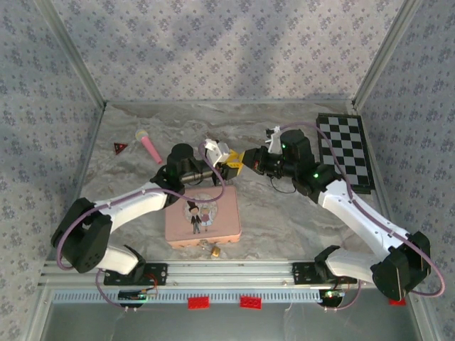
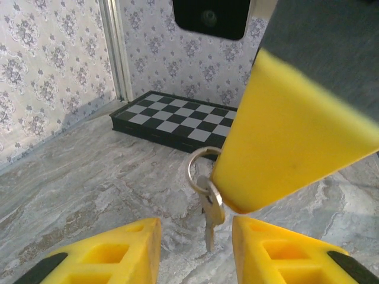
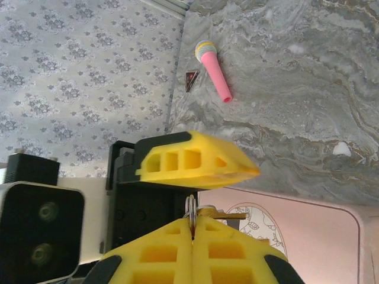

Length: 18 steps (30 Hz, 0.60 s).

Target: Unlock the padlock with the key

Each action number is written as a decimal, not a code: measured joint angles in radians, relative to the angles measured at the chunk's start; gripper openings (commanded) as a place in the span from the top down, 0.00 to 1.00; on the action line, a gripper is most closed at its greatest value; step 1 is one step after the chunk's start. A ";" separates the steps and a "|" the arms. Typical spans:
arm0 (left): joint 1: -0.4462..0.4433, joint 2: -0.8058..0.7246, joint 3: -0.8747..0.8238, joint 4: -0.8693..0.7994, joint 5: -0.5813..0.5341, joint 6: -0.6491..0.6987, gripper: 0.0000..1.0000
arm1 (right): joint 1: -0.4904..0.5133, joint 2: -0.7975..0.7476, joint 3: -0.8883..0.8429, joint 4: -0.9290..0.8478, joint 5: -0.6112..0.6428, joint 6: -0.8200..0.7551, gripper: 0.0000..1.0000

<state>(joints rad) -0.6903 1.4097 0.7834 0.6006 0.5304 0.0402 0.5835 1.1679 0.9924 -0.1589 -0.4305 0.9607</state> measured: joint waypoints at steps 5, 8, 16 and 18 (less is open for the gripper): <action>0.000 -0.011 -0.001 -0.001 0.002 -0.004 0.76 | 0.000 0.000 -0.009 0.010 0.008 0.015 1.00; 0.000 -0.011 -0.001 -0.014 0.009 0.004 0.77 | 0.000 0.000 -0.014 0.014 0.012 0.022 1.00; 0.000 -0.013 -0.001 -0.032 0.023 0.005 0.79 | 0.000 0.000 -0.016 0.023 0.015 0.027 1.00; 0.000 -0.013 -0.001 -0.034 0.023 0.004 0.81 | 0.000 0.000 -0.016 0.025 0.015 0.029 1.00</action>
<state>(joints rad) -0.6903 1.3964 0.7826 0.5667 0.5537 0.0444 0.5835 1.1679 0.9764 -0.1337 -0.4152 0.9901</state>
